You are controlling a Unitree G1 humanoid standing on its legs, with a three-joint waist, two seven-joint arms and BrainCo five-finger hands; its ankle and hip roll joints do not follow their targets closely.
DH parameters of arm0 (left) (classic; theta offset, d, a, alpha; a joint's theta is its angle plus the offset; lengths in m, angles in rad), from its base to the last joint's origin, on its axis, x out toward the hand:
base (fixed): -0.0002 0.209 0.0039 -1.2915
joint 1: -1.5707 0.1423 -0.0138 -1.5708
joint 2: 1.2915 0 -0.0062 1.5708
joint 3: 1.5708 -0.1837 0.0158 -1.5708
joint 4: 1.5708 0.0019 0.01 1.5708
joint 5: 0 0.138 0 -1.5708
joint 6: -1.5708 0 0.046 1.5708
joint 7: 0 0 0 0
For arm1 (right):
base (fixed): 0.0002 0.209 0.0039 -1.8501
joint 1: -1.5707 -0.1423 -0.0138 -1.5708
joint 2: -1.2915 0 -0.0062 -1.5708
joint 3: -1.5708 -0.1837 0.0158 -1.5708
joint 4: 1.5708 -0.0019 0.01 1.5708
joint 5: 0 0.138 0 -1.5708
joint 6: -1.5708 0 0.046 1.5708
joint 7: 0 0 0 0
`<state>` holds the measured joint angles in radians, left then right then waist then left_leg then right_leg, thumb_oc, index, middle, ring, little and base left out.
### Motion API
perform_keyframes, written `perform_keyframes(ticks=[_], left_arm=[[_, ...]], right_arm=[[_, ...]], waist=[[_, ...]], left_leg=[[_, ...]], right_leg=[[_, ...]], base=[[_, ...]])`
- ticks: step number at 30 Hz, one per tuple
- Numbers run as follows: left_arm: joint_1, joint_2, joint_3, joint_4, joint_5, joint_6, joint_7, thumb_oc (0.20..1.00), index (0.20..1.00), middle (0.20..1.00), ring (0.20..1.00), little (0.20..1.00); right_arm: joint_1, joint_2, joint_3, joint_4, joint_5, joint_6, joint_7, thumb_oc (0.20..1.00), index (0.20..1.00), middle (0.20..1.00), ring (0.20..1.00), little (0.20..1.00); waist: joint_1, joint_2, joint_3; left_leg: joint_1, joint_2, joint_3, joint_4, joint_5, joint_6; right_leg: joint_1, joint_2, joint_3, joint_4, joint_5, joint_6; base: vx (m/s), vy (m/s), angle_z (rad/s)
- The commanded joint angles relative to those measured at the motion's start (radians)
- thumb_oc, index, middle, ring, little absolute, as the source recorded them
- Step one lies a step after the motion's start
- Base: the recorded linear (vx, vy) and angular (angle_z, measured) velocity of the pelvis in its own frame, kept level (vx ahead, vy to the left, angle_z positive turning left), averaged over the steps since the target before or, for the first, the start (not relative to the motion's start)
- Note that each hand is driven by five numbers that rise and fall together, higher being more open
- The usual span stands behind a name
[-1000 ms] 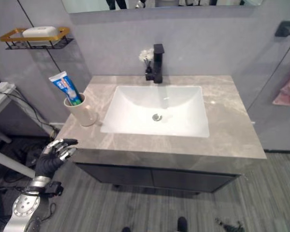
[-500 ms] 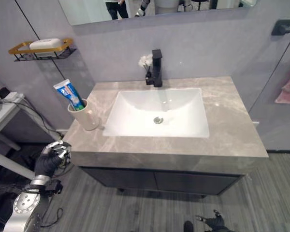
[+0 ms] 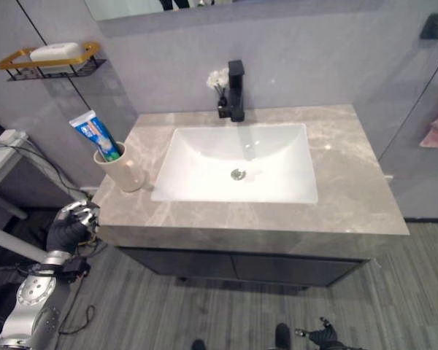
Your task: Put brush and paste in cup on sink, flatten towel.
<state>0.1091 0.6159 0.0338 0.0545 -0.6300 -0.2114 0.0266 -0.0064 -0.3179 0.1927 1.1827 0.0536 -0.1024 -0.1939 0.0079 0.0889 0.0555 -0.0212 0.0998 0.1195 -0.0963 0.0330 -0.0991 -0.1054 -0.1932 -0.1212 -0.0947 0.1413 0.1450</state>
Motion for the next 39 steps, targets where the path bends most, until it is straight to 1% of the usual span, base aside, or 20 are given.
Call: perform_keyframes(ticks=[1,6,11,13,17,20,21,22,23,25,26,28,31,33,34,35,36,37,38,39], left_arm=[[-0.116,0.099,0.035,-0.019,-0.040,-0.047,0.036,0.200,0.200,0.200,0.200,0.200],[-0.155,0.122,0.018,-0.012,-0.053,-0.051,0.056,0.200,0.200,0.200,0.200,0.200],[-0.168,0.123,0.023,-0.009,-0.060,-0.060,0.073,0.200,0.200,0.200,0.200,0.200],[-0.164,0.111,0.021,-0.019,-0.070,-0.064,0.062,0.200,0.200,0.200,0.200,0.200],[-0.118,0.044,0.011,-0.083,-0.067,-0.067,0.031,0.200,0.200,0.200,0.200,0.200],[-0.091,0.030,0.018,-0.122,-0.059,-0.065,0.021,0.200,0.200,0.200,0.200,0.200],[-0.069,0.022,0.021,-0.150,-0.060,-0.064,0.006,0.200,0.200,0.200,0.200,0.200],[-0.068,0.022,0.021,-0.151,-0.060,-0.064,0.006,0.200,0.200,0.200,0.200,0.200],[-0.052,0.021,0.015,-0.167,-0.060,-0.056,-0.009,0.200,0.200,0.200,0.200,0.200],[-0.048,0.022,0.011,-0.175,-0.058,-0.053,-0.016,0.200,0.200,0.200,0.200,0.200],[-0.049,0.028,0.001,-0.180,-0.059,-0.051,-0.028,0.200,0.200,0.200,0.200,0.200],[-0.047,0.033,0.000,-0.190,-0.045,-0.055,-0.035,0.200,0.200,0.200,0.200,0.200],[-0.058,0.035,0.001,-0.234,0.015,-0.076,-0.025,0.200,0.200,0.200,0.200,0.200],[-0.058,0.034,0.001,-0.235,0.015,-0.076,-0.025,0.200,0.200,0.200,0.200,0.200],[-0.063,0.040,-0.005,-0.254,0.023,-0.082,-0.030,0.200,0.200,0.200,0.200,0.200],[-0.082,0.055,-0.023,-0.259,0.027,-0.077,-0.046,0.200,0.200,0.200,0.200,0.200],[-0.086,0.060,-0.027,-0.265,0.025,-0.075,-0.053,0.200,0.200,0.200,0.200,0.200],[-0.086,0.060,-0.027,-0.265,0.025,-0.075,-0.053,0.200,0.200,0.200,0.200,0.200],[-0.086,0.075,-0.032,-0.276,0.030,-0.070,-0.064,0.200,0.200,0.200,0.200,0.200],[-0.086,0.075,-0.033,-0.276,0.030,-0.069,-0.064,0.200,0.200,0.200,0.200,0.200]], right_arm=[[-0.071,0.000,0.035,-0.040,-0.044,-0.006,-0.022,1.000,1.000,1.000,1.000,1.000],[-0.079,-0.008,0.043,-0.038,-0.052,-0.002,-0.031,1.000,1.000,1.000,1.000,1.000],[-0.088,-0.006,0.041,-0.033,-0.043,-0.004,-0.039,1.000,1.000,1.000,1.000,1.000],[-0.086,-0.005,0.039,-0.031,-0.043,-0.006,-0.041,1.000,1.000,1.000,1.000,1.000],[-0.053,0.004,0.009,-0.022,-0.033,-0.009,-0.050,1.000,1.000,1.000,1.000,1.000],[-0.040,0.008,-0.007,-0.018,-0.032,-0.008,-0.053,1.000,1.000,1.000,1.000,1.000],[-0.030,0.010,-0.021,0.000,-0.031,-0.004,-0.052,1.000,1.000,1.000,1.000,1.000],[-0.030,0.010,-0.020,0.000,-0.031,-0.004,-0.052,1.000,1.000,1.000,1.000,1.000],[-0.023,0.012,-0.037,0.008,-0.023,-0.002,-0.051,1.000,1.000,1.000,1.000,1.000],[-0.018,0.011,-0.051,0.011,-0.014,-0.001,-0.050,1.000,1.000,1.000,1.000,1.000],[-0.009,0.007,-0.083,0.000,0.015,-0.005,-0.051,1.000,1.000,1.000,1.000,1.000],[-0.010,0.002,-0.098,-0.015,0.034,-0.013,-0.053,1.000,1.000,1.000,1.000,1.000],[-0.019,-0.010,-0.107,-0.048,0.036,-0.022,-0.062,1.000,1.000,1.000,1.000,1.000],[-0.019,-0.010,-0.107,-0.049,0.036,-0.022,-0.062,1.000,1.000,1.000,1.000,1.000],[-0.016,-0.021,-0.085,-0.074,-0.001,-0.026,-0.066,1.000,1.000,1.000,1.000,1.000],[-0.024,-0.020,-0.061,-0.067,-0.022,-0.030,-0.053,1.000,1.000,1.000,1.000,1.000],[-0.023,-0.018,-0.062,-0.062,-0.012,-0.031,-0.050,1.000,1.000,1.000,1.000,1.000],[-0.023,-0.018,-0.062,-0.062,-0.012,-0.031,-0.050,1.000,1.000,1.000,1.000,1.000],[-0.015,-0.006,-0.082,-0.046,0.039,-0.039,-0.048,1.000,1.000,1.000,1.000,1.000],[-0.015,-0.006,-0.082,-0.046,0.039,-0.040,-0.048,1.000,1.000,1.000,1.000,1.000]], waist=[[-0.010,-0.041,0.044],[-0.015,-0.034,0.054],[-0.014,-0.035,0.057],[-0.015,-0.040,0.060],[-0.020,-0.068,0.065],[-0.020,-0.079,0.064],[-0.016,-0.093,0.061],[-0.016,-0.093,0.061],[-0.012,-0.107,0.055],[-0.009,-0.115,0.053],[-0.010,-0.134,0.058],[-0.010,-0.147,0.060],[-0.012,-0.149,0.061],[-0.011,-0.149,0.061],[-0.012,-0.142,0.067],[-0.037,-0.115,0.091],[-0.043,-0.111,0.092],[-0.042,-0.111,0.092],[-0.048,-0.104,0.094],[-0.049,-0.104,0.095]], left_leg=[[-0.012,0.018,0.022,0.009,0.010,-0.018],[-0.025,0.013,0.020,0.009,0.012,-0.019],[-0.025,0.013,0.023,0.009,0.010,-0.019],[-0.021,0.016,0.020,0.009,0.009,-0.018],[0.016,0.013,0.010,0.009,-0.014,-0.001],[0.032,0.009,0.007,0.009,-0.024,0.008],[0.048,-0.001,0.002,0.009,-0.034,0.020],[0.049,-0.002,0.002,0.009,-0.035,0.021],[0.062,-0.014,-0.005,0.009,-0.044,0.033],[0.070,-0.023,-0.011,0.009,-0.046,0.040],[0.047,-0.052,-0.032,0.080,-0.081,0.059],[0.006,-0.085,-0.046,0.151,-0.115,0.077],[-0.035,-0.137,-0.058,0.202,-0.147,0.103],[-0.036,-0.137,-0.056,0.204,-0.148,0.104],[-0.030,-0.150,-0.051,0.203,-0.157,0.116],[-0.013,-0.151,-0.057,0.205,-0.160,0.136],[-0.008,-0.155,-0.055,0.199,-0.157,0.144],[-0.008,-0.155,-0.054,0.199,-0.157,0.144],[0.013,-0.167,-0.042,0.180,-0.156,0.158],[0.015,-0.166,-0.043,0.178,-0.157,0.158]], right_leg=[[0.005,-0.105,0.006,0.007,0.057,0.078],[-0.005,-0.112,0.004,0.007,0.061,0.081],[-0.009,-0.111,0.008,0.007,0.060,0.082],[-0.002,-0.108,0.006,0.007,0.055,0.080],[0.048,-0.105,-0.006,0.014,0.041,0.074],[0.059,-0.108,-0.007,0.028,0.036,0.074],[0.065,-0.117,-0.008,0.053,0.037,0.077],[0.066,-0.118,-0.007,0.053,0.036,0.078],[0.074,-0.130,-0.002,0.069,0.045,0.083],[0.082,-0.140,0.001,0.076,0.055,0.086],[0.093,-0.169,0.011,0.096,0.079,0.091],[0.091,-0.200,0.023,0.118,0.125,0.092],[0.055,-0.240,0.057,0.171,0.197,0.091],[0.052,-0.241,0.059,0.173,0.197,0.091],[0.030,-0.241,0.060,0.205,0.191,0.083],[-0.027,-0.137,0.121,0.294,0.098,0.049],[-0.055,-0.102,0.131,0.309,0.069,0.039],[-0.055,-0.102,0.132,0.309,0.069,0.039],[-0.080,-0.057,0.095,0.324,0.038,0.023],[-0.079,-0.056,0.094,0.326,0.035,0.022]], base=[[0.01,0.004,0.04],[0.02,0.012,0.05],[0.01,0.002,0.00],[0.03,0.003,0.00],[0.06,0.028,0.07],[0.04,0.092,0.08],[0.03,0.127,0.06],[0.04,0.171,0.08],[0.02,0.095,0.12],[0.02,0.127,0.11],[-0.01,0.184,0.07],[-0.04,0.188,0.18],[-0.02,0.206,0.30],[-0.01,0.126,0.15],[0.03,0.437,0.11],[0.05,0.522,0.13],[0.05,0.356,0.17],[0.06,0.212,0.06],[0.04,0.125,-0.06],[0.06,0.220,-0.11]])
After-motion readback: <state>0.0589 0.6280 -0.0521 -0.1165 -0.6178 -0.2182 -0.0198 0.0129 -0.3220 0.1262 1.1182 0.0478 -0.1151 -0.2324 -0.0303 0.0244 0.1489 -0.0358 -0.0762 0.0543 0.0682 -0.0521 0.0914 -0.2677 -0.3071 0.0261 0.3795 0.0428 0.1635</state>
